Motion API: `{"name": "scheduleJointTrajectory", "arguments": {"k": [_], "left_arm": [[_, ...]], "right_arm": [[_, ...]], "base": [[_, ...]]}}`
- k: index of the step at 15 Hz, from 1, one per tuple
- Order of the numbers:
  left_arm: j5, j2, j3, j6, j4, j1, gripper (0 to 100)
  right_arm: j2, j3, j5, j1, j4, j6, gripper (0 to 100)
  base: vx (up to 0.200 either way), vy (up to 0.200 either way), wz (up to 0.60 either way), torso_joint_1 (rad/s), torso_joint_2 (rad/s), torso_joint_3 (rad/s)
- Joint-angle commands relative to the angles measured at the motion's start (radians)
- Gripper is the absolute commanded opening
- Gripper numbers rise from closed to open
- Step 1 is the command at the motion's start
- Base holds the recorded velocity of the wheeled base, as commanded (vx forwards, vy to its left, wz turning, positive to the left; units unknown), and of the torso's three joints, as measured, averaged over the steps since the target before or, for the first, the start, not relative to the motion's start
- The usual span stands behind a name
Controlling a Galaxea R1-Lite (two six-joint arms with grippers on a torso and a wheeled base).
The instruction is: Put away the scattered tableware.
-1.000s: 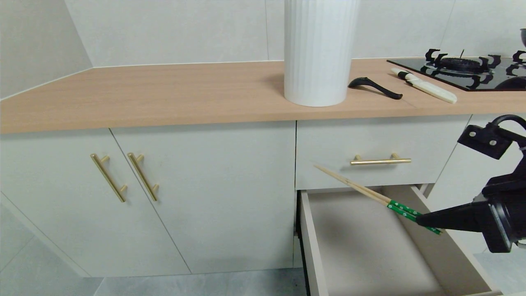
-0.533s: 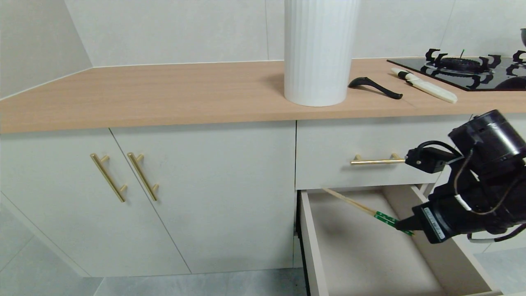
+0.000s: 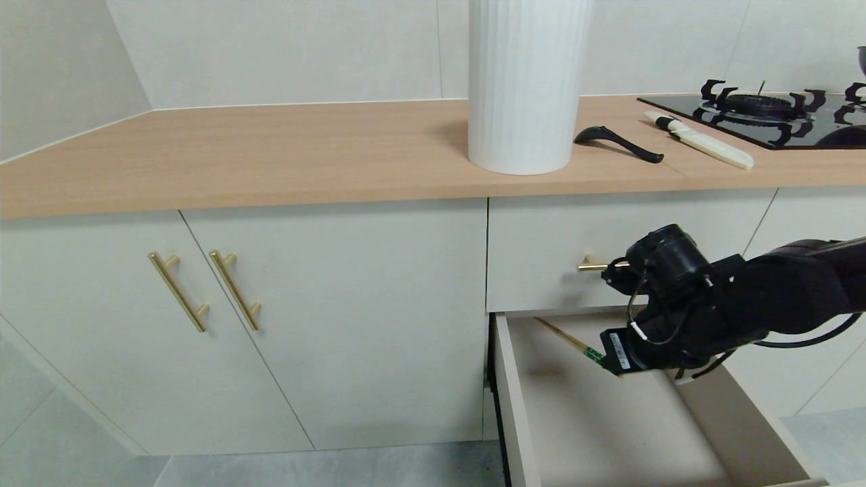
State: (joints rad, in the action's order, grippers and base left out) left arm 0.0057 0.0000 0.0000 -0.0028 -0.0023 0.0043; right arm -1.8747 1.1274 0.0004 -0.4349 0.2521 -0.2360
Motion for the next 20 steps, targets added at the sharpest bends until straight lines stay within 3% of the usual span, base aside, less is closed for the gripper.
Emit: {"name": "scheduleJointTrajectory", "arguments": {"k": [1,4,20], "left_arm": [[0.000,0.002,0.000,0.000,-0.001,0.000,100],[0.000,0.002,0.000,0.000,-0.001,0.000,100],[0.000,0.002,0.000,0.000,0.001,0.000,100]], "right_arm": [[-0.133,0.000,-0.028,-0.001,-0.068,-0.032,0],[-0.236,-0.005,-0.080,-0.001,-0.208,-0.079,0],[-0.452,0.009,-0.115,-0.024,-0.228,-0.075,0]], "base": [[0.000,0.000,0.00,0.000,0.00,0.000],[0.000,0.000,0.00,0.000,0.00,0.000],[0.000,0.000,0.00,0.000,0.00,0.000]]}}
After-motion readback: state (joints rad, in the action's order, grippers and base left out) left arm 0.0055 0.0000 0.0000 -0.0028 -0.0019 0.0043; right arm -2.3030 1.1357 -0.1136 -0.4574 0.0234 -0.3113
